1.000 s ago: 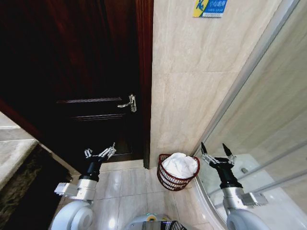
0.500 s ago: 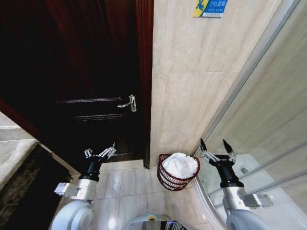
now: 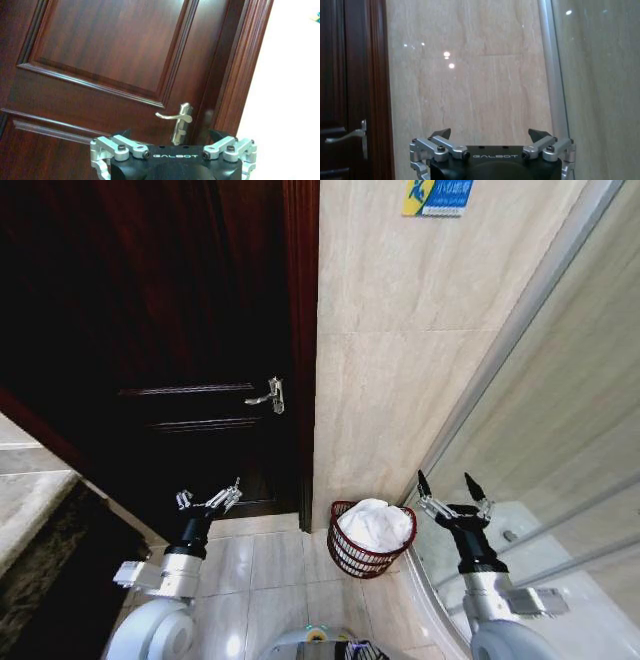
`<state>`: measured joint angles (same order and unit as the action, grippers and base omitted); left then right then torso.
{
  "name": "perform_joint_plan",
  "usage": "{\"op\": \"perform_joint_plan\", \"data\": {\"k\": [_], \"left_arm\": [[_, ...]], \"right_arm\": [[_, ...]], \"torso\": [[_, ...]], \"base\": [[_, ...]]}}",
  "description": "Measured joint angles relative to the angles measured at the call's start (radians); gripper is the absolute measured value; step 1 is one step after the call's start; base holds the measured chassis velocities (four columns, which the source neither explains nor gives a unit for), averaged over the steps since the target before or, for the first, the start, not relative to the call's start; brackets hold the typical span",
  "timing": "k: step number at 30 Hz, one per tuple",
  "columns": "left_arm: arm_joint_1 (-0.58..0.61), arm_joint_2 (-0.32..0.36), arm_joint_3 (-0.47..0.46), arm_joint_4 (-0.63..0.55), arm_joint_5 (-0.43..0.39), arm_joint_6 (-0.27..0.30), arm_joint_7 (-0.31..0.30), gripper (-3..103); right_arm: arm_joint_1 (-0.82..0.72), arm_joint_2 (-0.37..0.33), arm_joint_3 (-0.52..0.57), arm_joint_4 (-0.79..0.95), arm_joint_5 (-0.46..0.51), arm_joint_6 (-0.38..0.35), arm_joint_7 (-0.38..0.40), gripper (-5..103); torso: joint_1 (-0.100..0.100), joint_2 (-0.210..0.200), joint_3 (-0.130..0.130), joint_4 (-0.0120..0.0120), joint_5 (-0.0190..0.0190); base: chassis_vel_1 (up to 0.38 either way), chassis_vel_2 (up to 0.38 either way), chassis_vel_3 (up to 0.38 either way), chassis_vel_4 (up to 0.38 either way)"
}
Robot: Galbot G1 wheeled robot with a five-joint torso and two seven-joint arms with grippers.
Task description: Discard the used towel into the hamper.
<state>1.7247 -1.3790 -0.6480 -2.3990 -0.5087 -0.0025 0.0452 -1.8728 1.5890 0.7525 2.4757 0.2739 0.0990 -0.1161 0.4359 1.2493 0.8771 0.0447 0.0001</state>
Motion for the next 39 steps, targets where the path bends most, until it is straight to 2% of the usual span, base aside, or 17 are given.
{"op": "perform_joint_plan", "data": {"k": [6,39], "left_arm": [[0.0,0.0,0.0,0.0,0.0,0.0,0.0,100],[0.0,0.0,0.0,0.0,0.0,0.0,0.0,100]], "right_arm": [[-0.012,-0.002,-0.004,0.01,0.001,-0.022,0.015,100],[-0.012,-0.002,-0.005,0.011,0.003,-0.024,0.015,100]], "torso": [[0.0,0.0,0.0,0.0,-0.0001],[0.0,0.0,0.0,0.0,-0.0001]], "base": [[0.0,0.0,0.0,0.0],[0.0,0.0,0.0,0.0]]}}
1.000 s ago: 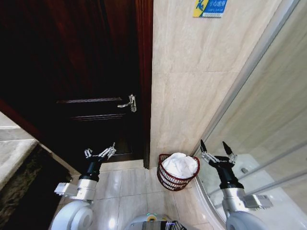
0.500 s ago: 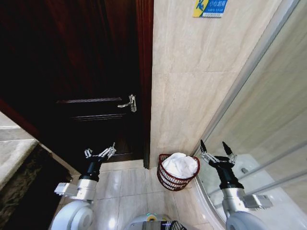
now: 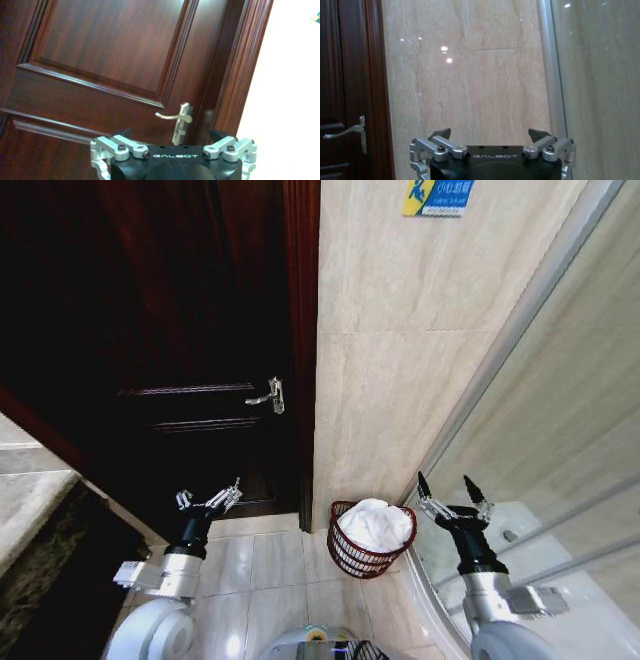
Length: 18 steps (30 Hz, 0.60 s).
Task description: Discard the used towel into the hamper.
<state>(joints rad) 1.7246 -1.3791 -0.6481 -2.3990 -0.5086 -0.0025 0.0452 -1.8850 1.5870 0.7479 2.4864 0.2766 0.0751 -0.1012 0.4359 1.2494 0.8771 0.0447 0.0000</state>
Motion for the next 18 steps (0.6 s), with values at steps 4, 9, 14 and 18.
{"op": "perform_joint_plan", "data": {"k": [4,9,14,18], "left_arm": [[0.0,0.0,0.0,0.0,0.0,0.0,0.0,100],[0.0,0.0,0.0,0.0,0.0,0.0,0.0,100],[0.0,0.0,0.0,0.0,0.0,0.0,0.0,100],[0.0,0.0,0.0,0.0,0.0,0.0,0.0,100]], "right_arm": [[0.0,0.0,0.0,0.0,0.0,0.0,0.0,100],[0.0,0.0,0.0,0.0,0.0,0.0,0.0,100],[0.0,0.0,0.0,0.0,0.0,0.0,0.0,100],[0.0,0.0,0.0,0.0,0.0,0.0,0.0,100]], "torso": [[0.0,0.0,0.0,0.0,0.0],[0.0,0.0,0.0,0.0,0.0],[0.0,0.0,0.0,0.0,0.0],[0.0,0.0,0.0,0.0,0.0]], "base": [[0.0,0.0,0.0,0.0],[0.0,0.0,0.0,0.0],[0.0,0.0,0.0,0.0],[0.0,0.0,0.0,0.0]]}}
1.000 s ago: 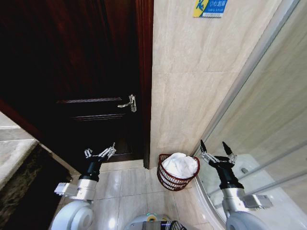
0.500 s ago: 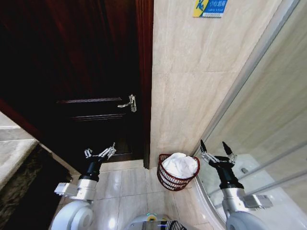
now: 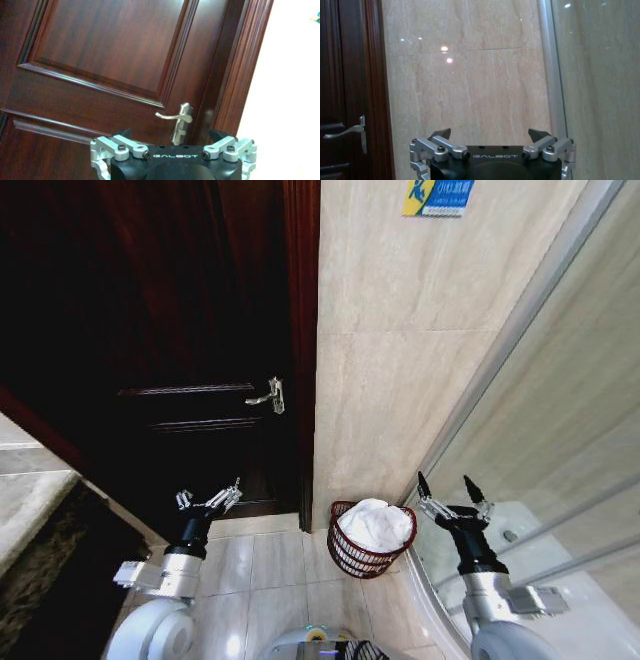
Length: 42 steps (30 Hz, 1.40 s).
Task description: Discard the used towel into the hamper.
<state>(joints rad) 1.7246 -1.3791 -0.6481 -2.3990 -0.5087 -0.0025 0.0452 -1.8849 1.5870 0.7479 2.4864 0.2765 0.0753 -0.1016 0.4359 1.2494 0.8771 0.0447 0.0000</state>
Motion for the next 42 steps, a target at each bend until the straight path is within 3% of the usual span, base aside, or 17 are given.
{"op": "perform_joint_plan", "data": {"k": [13,16,17,20,23,28,33,36,42], "left_arm": [[0.008,-0.022,0.0,0.0,0.032,0.0,0.004,100],[0.033,-0.089,0.004,0.003,0.131,0.0,0.019,100],[0.033,-0.089,0.004,0.003,0.131,0.0,0.019,100],[0.069,-0.183,0.008,0.008,0.271,0.0,0.04,100],[0.084,-0.224,0.009,0.009,0.323,0.0,0.049,100],[0.063,-0.235,-0.019,-0.05,0.248,0.017,0.075,100],[0.063,-0.234,-0.017,-0.052,0.229,0.021,0.088,100],[0.069,-0.233,-0.015,-0.053,0.227,0.023,0.09,100],[0.075,-0.232,-0.017,-0.054,0.22,0.019,0.086,100]], "right_arm": [[0.0,0.0,0.0,0.0,-0.001,0.0,0.0,100],[0.004,0.004,-0.004,-0.006,-0.06,0.004,0.008,100],[0.004,0.004,-0.004,-0.006,-0.06,0.004,0.008,100],[0.015,0.017,-0.015,-0.025,-0.21,0.016,0.036,100],[0.018,0.02,-0.018,-0.03,-0.247,0.019,0.043,100],[0.019,0.02,-0.018,-0.031,-0.252,0.02,0.045,100],[0.028,0.021,-0.022,-0.027,-0.247,0.015,0.03,100],[0.076,0.021,-0.039,0.007,-0.176,-0.028,-0.065,100],[0.099,0.021,-0.035,-0.001,-0.136,-0.024,-0.082,100]], "torso": [[0.0,0.0,0.0,-0.0002,0.0001],[0.0,0.0,0.0,0.0,0.0],[0.0,0.0,0.0,0.0,0.0],[0.0,0.0,0.0,0.0,0.0002],[0.0,0.0,0.0,0.0003,0.0001],[0.0,0.0,0.0,-0.0001,0.0003],[0.0,0.0,0.0,-0.0001,0.0003],[0.0,0.0,0.0,0.0001,-0.0002],[0.0,0.0,0.0,0.0,0.0001]], "base": [[0.0,0.0,0.0,0.0],[0.0,0.0,0.0,0.0],[0.0,0.0,0.0,0.0],[0.0,0.0,0.0,0.0],[0.0,0.0,0.0,0.0],[0.0,0.0,0.0,0.0],[0.0,0.0,0.0,0.0],[0.0,0.0,0.0,0.0],[0.0,0.0,0.0,0.0]]}}
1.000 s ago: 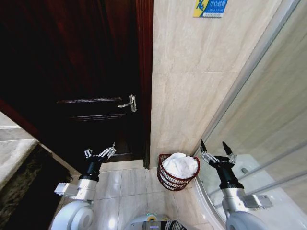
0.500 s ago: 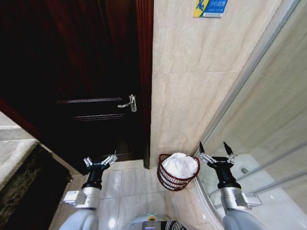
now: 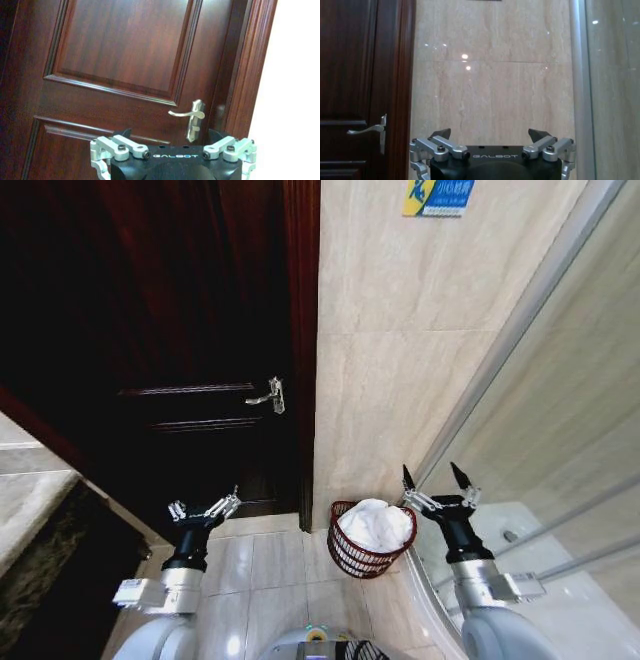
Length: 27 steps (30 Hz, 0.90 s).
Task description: Discard the used towel into the hamper.
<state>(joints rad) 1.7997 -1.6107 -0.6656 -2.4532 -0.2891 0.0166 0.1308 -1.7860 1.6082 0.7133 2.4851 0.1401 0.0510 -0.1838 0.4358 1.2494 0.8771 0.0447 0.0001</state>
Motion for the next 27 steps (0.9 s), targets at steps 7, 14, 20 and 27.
{"op": "perform_joint_plan", "data": {"k": [7,14,20,27], "left_arm": [[0.005,0.001,0.0,0.006,-0.03,-0.056,-0.014,100],[0.004,0.002,0.0,0.018,-0.016,-0.09,-0.024,100],[0.004,0.002,-0.001,0.017,-0.007,-0.091,-0.031,100],[0.004,0.002,-0.002,0.016,0.009,-0.091,-0.031,100]], "right_arm": [[-0.012,0.0,0.022,0.001,-0.011,0.011,0.041,100],[-0.017,0.0,0.004,0.009,-0.01,0.005,0.112,100],[-0.016,0.0,0.001,0.008,-0.01,0.004,0.117,100],[-0.014,0.0,0.003,0.0,-0.01,0.009,0.12,100]], "torso": [[0.0,0.0,0.0,0.0,0.0],[0.0,0.0,0.0,0.0,-0.0001],[0.0,0.0,0.0,-0.0001,-0.0001],[0.0,0.0,0.0,0.0,-0.0001]], "base": [[0.0,0.0,0.0,0.0],[0.0,0.0,0.0,0.0],[0.0,0.0,0.0,0.0],[0.0,0.0,0.0,0.0]]}}
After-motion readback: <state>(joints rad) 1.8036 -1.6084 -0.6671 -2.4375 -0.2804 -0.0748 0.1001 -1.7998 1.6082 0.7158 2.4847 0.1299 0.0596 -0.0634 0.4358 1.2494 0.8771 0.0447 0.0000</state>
